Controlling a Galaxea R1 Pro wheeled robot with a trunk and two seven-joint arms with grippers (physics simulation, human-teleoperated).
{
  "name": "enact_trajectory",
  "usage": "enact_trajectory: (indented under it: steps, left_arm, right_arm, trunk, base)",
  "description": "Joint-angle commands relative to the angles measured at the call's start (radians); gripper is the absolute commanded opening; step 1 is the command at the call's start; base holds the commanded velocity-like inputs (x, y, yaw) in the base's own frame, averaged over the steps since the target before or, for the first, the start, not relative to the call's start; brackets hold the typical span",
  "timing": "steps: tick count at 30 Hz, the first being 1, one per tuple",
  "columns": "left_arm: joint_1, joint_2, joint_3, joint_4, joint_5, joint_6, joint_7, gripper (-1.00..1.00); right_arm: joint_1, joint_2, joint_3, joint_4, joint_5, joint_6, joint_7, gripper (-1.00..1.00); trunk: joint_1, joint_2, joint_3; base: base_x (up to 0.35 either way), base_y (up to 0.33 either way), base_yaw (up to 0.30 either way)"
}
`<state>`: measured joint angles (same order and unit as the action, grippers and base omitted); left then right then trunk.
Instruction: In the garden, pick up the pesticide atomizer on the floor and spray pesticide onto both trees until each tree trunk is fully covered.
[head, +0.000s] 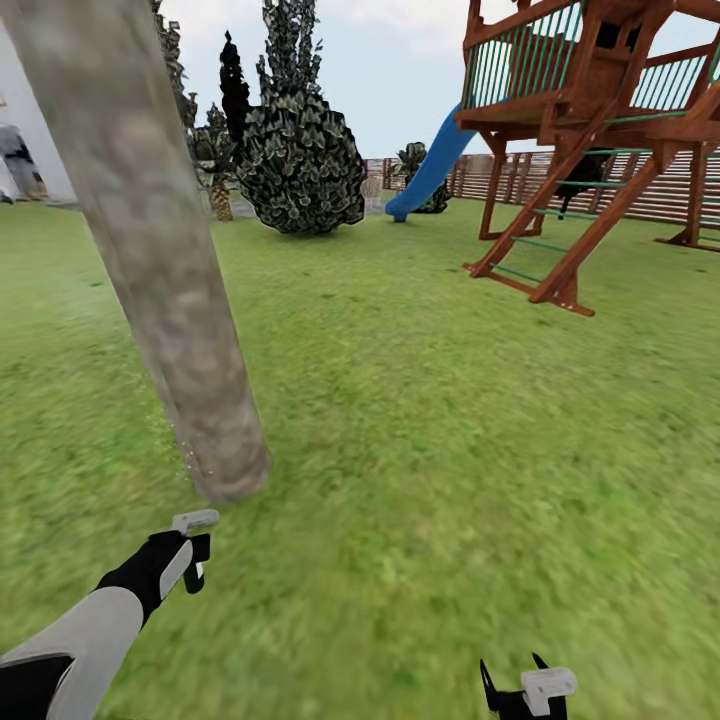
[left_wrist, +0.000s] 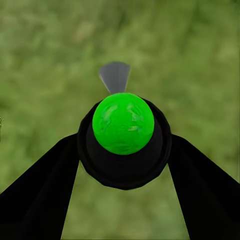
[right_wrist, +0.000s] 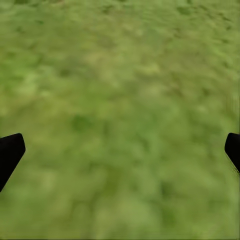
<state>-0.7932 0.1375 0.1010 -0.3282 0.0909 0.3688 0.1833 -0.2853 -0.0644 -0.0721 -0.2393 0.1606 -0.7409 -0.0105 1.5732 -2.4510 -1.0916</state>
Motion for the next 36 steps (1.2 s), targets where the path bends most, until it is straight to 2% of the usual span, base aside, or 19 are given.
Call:
enact_trajectory:
  steps: [1,4,6,7,14,16,18,19,20,21,22,25,27,29,30,33,35,36]
  left_arm:
    - [0.000,-0.001,0.000,0.000,0.000,-0.002,-0.001,-1.00]
    - [0.000,-0.001,0.001,0.005,0.001,-0.015,-0.002,-1.00]
    - [0.000,-0.001,0.000,0.012,-0.001,-0.110,-0.002,-1.00]
    - [0.000,-0.001,0.000,0.013,-0.002,-0.126,-0.002,-1.00]
    - [0.000,-0.009,-0.003,0.015,-0.008,-0.133,-0.021,-1.00]
    - [0.000,-0.021,-0.006,0.015,-0.012,-0.130,-0.021,-1.00]
    - [0.000,-0.029,-0.048,0.014,-0.028,-0.094,-0.024,-1.00]
    - [-0.001,-0.031,-0.095,0.006,-0.033,-0.040,-0.036,-1.00]
    - [-0.007,-0.032,-0.148,-0.007,-0.034,0.022,-0.071,-1.00]
    - [-0.012,-0.033,-0.177,-0.021,-0.035,0.069,-0.109,-1.00]
    - [-0.015,-0.033,-0.187,-0.027,-0.035,0.094,-0.130,-1.00]
    - [-0.021,-0.025,-0.198,-0.042,-0.035,0.179,-0.153,-1.00]
    - [-0.038,-0.014,-0.198,-0.060,-0.037,0.207,-0.156,-1.00]
    - [-0.047,0.027,-0.196,-0.067,-0.030,0.252,-0.163,-1.00]
    - [-0.047,0.030,-0.195,-0.070,-0.029,0.258,-0.175,-1.00]
    - [-0.049,0.008,-0.196,-0.137,-0.027,0.271,-0.184,-1.00]
    - [-0.048,-0.013,-0.196,-0.186,-0.028,0.314,-0.183,-1.00]
    - [-0.047,-0.015,-0.196,-0.203,-0.027,0.322,-0.184,-1.00]
  right_arm:
    - [0.000,0.000,0.000,0.000,0.000,0.000,0.000,1.00]
    - [0.000,0.000,0.000,0.000,0.000,0.000,0.000,1.00]
    - [0.000,0.000,0.000,0.000,0.000,0.000,0.000,1.00]
    - [0.000,0.000,0.000,0.000,0.000,0.000,0.000,1.00]
    - [0.000,0.000,0.000,0.000,0.000,0.000,0.000,1.00]
    - [0.000,0.000,0.000,0.000,0.000,0.000,0.001,1.00]
    - [0.000,0.000,0.000,0.000,0.000,0.000,0.001,1.00]
    - [0.000,0.000,0.000,0.000,0.000,0.000,0.001,1.00]
    - [0.000,0.000,0.000,0.000,0.000,0.000,0.001,1.00]
    - [0.000,0.000,0.000,0.000,-0.001,0.000,0.001,1.00]
    - [0.000,0.000,0.000,0.000,0.000,0.000,0.001,1.00]
    - [0.000,0.000,0.000,0.000,0.000,0.000,0.001,1.00]
    - [0.000,0.000,0.000,0.000,0.000,0.000,0.001,1.00]
    - [0.000,0.000,0.000,0.000,0.000,0.000,0.001,1.00]
    - [0.000,0.000,0.000,0.000,0.000,0.000,0.001,1.00]
    - [0.000,0.000,0.000,0.000,0.000,0.000,0.001,1.00]
    - [0.000,0.000,0.000,0.000,0.000,0.000,0.001,1.00]
    - [0.000,0.000,0.000,0.000,-0.001,0.000,0.001,1.00]
  trunk:
    - [0.000,0.000,0.000]
    - [0.000,0.000,0.000]
    - [0.000,0.000,0.000]
    - [0.000,0.000,0.000]
    - [0.000,0.000,0.000]
    - [0.000,0.000,0.000]
    - [0.000,0.000,0.000]
    - [0.000,0.000,0.000]
    - [0.000,0.000,0.000]
    - [0.000,0.000,0.000]
    - [0.000,0.000,0.000]
    - [0.000,0.000,0.000]
    - [0.000,0.000,0.000]
    - [0.000,0.000,0.000]
    - [0.000,0.000,0.000]
    - [0.000,0.000,0.000]
    - [0.000,0.000,0.000]
    - [0.000,0.000,0.000]
  base:
    - [0.177,-0.238,0.276]
    - [0.198,-0.224,0.277]
    - [0.226,-0.199,0.277]
    - [0.232,-0.192,0.277]
    - [0.230,-0.182,0.250]
    - [0.050,-0.035,0.036]
    - [0.009,-0.006,0.007]
    - [0.002,-0.002,0.002]
    - [0.001,-0.001,0.001]
    - [0.000,0.000,0.000]
    - [0.000,0.000,0.000]
    - [0.000,0.000,0.000]
    - [0.000,0.000,0.000]
    - [0.000,0.000,0.000]
    - [0.000,0.000,0.000]
    - [0.000,0.000,0.011]
    - [0.000,0.000,0.192]
    - [0.000,0.000,0.260]
